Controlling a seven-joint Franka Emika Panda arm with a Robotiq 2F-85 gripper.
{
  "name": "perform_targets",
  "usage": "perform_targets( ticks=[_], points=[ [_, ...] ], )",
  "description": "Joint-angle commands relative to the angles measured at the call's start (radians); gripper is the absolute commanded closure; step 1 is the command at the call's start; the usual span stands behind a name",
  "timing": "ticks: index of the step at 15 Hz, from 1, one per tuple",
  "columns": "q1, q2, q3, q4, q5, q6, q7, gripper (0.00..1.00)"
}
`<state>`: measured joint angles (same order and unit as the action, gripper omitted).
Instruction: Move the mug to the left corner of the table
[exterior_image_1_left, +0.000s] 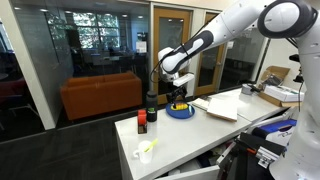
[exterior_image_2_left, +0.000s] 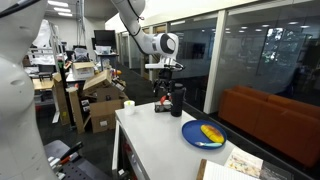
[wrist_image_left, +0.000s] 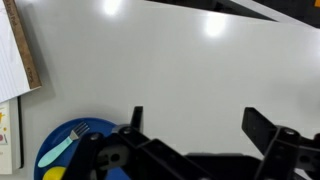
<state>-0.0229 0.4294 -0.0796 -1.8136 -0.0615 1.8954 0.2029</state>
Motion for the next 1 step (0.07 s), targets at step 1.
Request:
perform_targets(
  ticks=[1],
  points=[
    [0.0, -0.006, 0.001, -0.004, 0.0, -0.002, -0.001, 0.0]
  ],
)
